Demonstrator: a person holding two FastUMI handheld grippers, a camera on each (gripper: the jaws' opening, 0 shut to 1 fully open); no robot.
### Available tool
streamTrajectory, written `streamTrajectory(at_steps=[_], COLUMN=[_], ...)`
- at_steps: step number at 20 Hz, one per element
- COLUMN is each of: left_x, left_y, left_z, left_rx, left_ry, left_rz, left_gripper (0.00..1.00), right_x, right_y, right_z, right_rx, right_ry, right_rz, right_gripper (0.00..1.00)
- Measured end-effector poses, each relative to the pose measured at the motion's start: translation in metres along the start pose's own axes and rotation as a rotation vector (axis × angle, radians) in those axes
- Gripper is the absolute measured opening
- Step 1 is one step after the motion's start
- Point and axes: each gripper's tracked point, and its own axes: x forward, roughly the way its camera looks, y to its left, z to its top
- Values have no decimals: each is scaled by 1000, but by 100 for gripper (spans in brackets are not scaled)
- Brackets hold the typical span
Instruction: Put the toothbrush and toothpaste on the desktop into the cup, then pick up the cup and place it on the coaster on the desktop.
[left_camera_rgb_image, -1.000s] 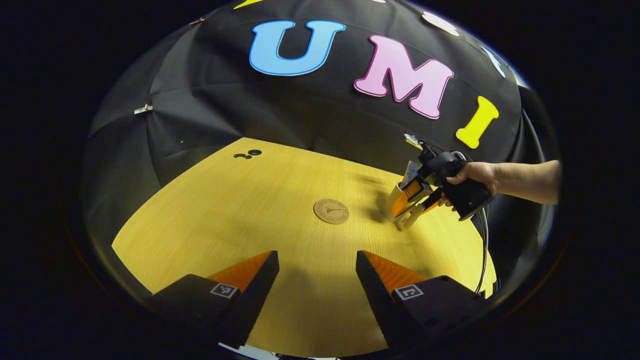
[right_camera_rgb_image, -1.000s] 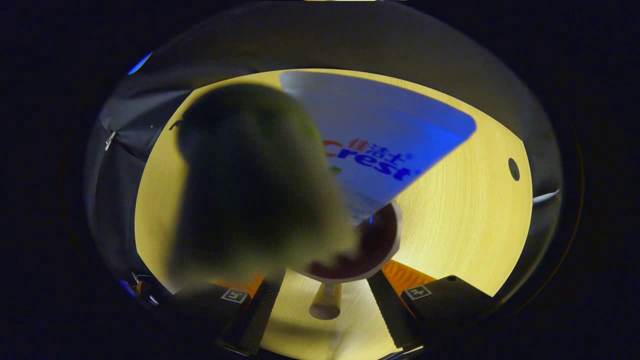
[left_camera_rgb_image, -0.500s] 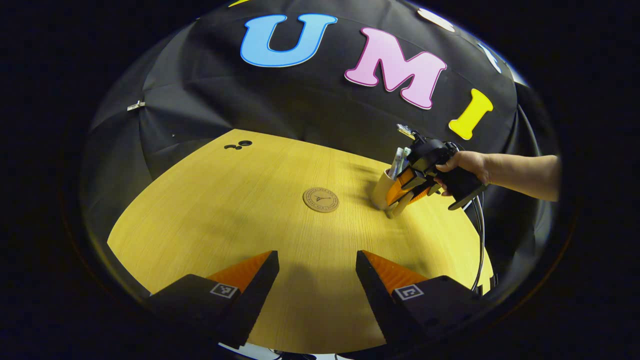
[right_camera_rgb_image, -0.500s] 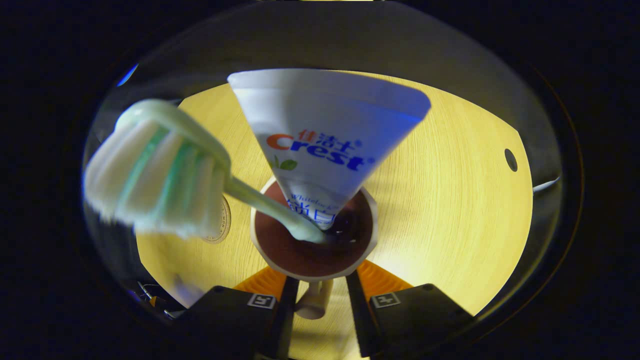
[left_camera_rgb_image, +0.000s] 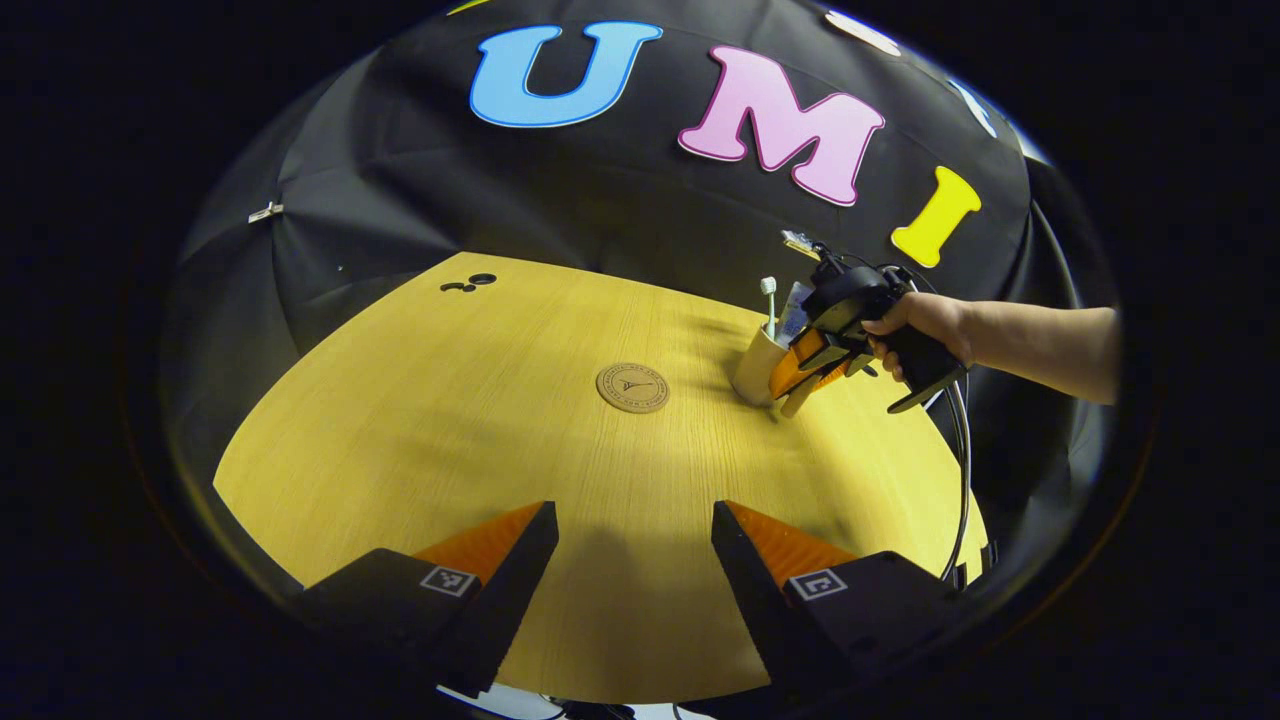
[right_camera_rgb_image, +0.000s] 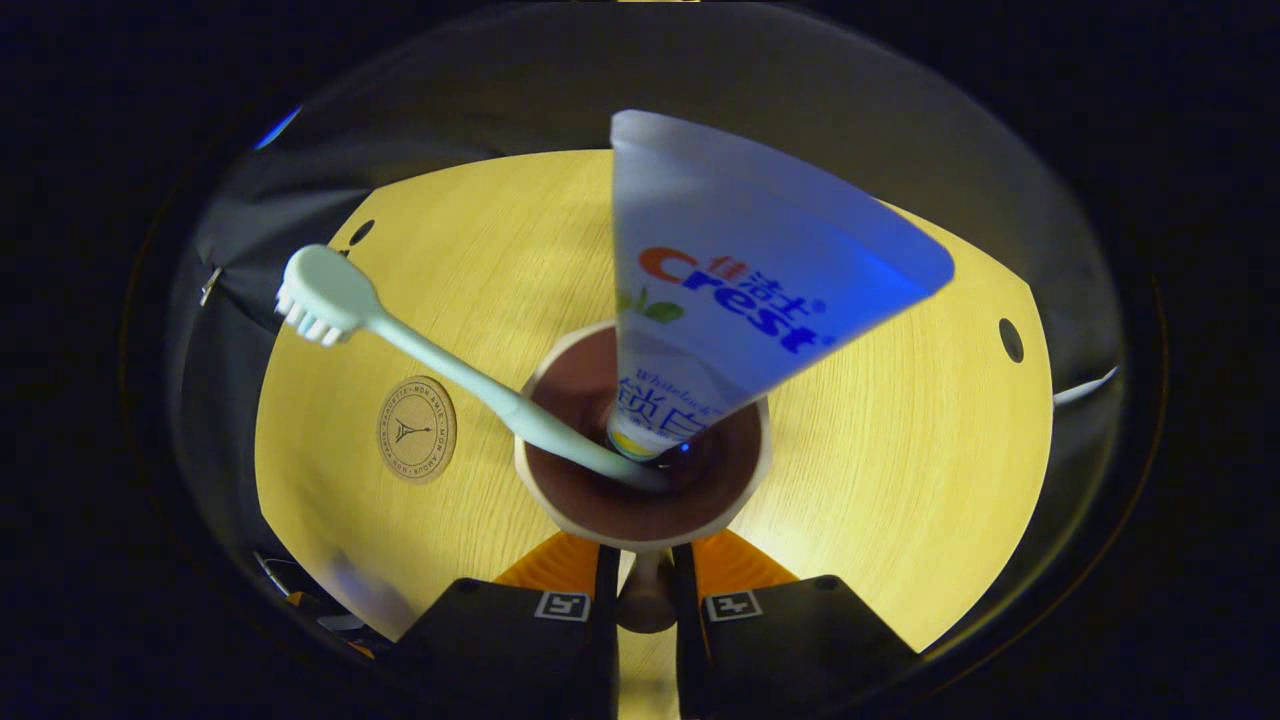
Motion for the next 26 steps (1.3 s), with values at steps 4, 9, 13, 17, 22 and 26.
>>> streamTrajectory(at_steps=[4, 9, 13, 17, 22, 26], left_x=[0, 2, 4, 4, -1, -11], left_y=[1, -1, -3, -1, 7, 22], left_z=[-8, -12, -17, -23, -31, -37], left_rx=[3, 4, 11, 14, -18, -25], left_ry=[16, 17, 21, 21, 22, 23], left_rz=[2, -6, -11, -11, 0, 30], left_gripper=[98, 98, 98, 98, 98, 98], right_x=[-2, -12, -26, -35, -35, -32], right_y=[-2, 3, 18, 49, 92, 125], right_z=[-2, 5, 11, 17, 20, 19], right_rx=[-14, -24, -47, -78, -140, -181], right_ry=[-15, -57, -70, -82, -80, -66], right_rz=[-5, 2, 18, 48, 73, 101], right_gripper=[27, 27, 26, 26, 26, 26])
